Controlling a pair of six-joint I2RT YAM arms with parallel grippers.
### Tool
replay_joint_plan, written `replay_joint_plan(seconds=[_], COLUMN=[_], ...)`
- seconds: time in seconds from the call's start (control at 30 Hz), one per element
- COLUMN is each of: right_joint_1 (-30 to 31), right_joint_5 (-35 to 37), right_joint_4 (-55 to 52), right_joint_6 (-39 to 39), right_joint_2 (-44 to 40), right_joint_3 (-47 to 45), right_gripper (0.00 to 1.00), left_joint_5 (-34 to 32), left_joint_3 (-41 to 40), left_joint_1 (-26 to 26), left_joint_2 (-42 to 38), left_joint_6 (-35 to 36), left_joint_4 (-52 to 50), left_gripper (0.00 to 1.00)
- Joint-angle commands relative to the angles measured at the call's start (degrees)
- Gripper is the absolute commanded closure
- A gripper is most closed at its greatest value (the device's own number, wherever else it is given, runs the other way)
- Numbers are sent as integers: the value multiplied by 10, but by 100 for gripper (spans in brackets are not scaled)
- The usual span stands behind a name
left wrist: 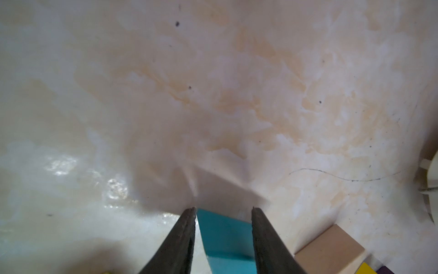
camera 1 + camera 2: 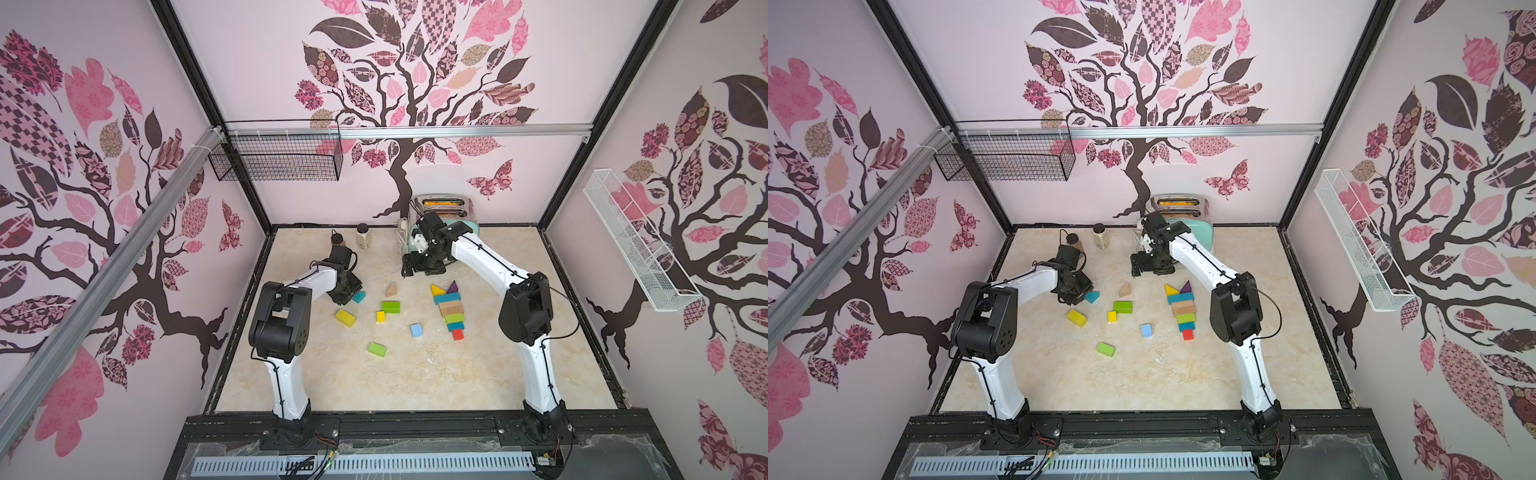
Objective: Assemble a carrot with building blocks
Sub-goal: Assemble the building block at the center of the board.
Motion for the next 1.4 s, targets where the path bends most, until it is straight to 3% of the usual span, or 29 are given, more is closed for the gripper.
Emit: replay_joint_plan(seconds=[0.0,1.37], right_joint_1=[1,7], right_joint_5=[1,-10], right_joint_4=[8,9], right_joint_6=[-1,5], right_joint_2=[-8,16], right_joint_3=[-1,4], right_gripper=[9,10], left_joint_5=[15,42], left_joint_3=[5,31], left_joint_1=[-16,-100], left_joint_2=[18,38], left_joint_6=[1,37], left_joint_4=[13,25], left_gripper=[57,61])
